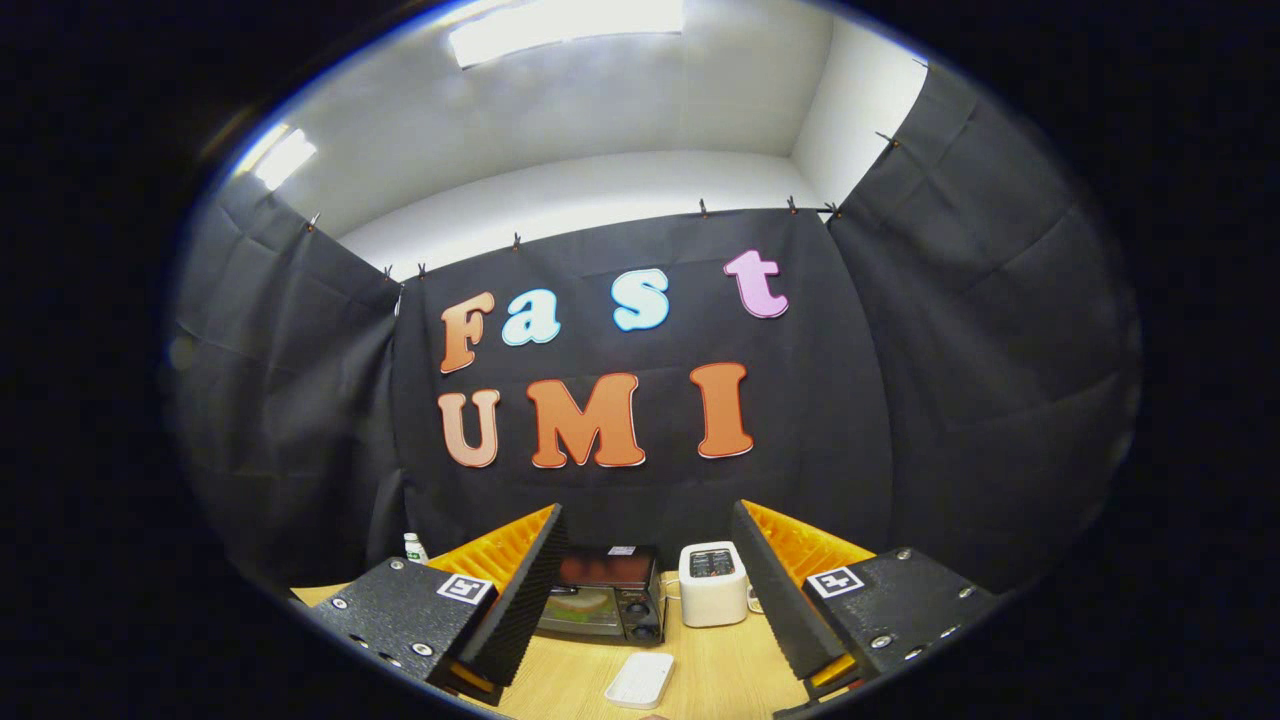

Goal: Open the toaster oven, put the food inside, and close the toaster oven door.

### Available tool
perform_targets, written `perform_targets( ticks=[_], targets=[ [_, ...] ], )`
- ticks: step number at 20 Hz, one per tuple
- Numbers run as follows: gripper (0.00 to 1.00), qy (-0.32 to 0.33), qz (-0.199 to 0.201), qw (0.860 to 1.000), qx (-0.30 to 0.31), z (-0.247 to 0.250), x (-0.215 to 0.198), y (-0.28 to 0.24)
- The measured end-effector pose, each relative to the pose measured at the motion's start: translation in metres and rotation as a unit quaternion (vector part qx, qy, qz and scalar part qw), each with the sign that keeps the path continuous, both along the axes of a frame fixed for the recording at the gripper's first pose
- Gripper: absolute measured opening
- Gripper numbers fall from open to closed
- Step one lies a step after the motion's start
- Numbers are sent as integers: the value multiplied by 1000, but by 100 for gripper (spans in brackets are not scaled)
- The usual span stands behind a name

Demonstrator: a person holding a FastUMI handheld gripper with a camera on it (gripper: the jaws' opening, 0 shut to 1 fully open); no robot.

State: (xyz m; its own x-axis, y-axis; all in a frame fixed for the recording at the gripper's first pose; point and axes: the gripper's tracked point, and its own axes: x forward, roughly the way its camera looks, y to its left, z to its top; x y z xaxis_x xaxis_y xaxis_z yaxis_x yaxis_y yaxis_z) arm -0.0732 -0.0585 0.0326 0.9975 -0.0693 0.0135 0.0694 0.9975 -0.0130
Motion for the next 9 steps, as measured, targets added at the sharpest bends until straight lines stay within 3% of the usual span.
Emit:
perform_targets(
  ticks=[5,9],
  targets=[
    [98,-11,-6,1000,8,16,-10,-14],
    [98,-24,12,1000,9,21,-14,-8]
  ],
)
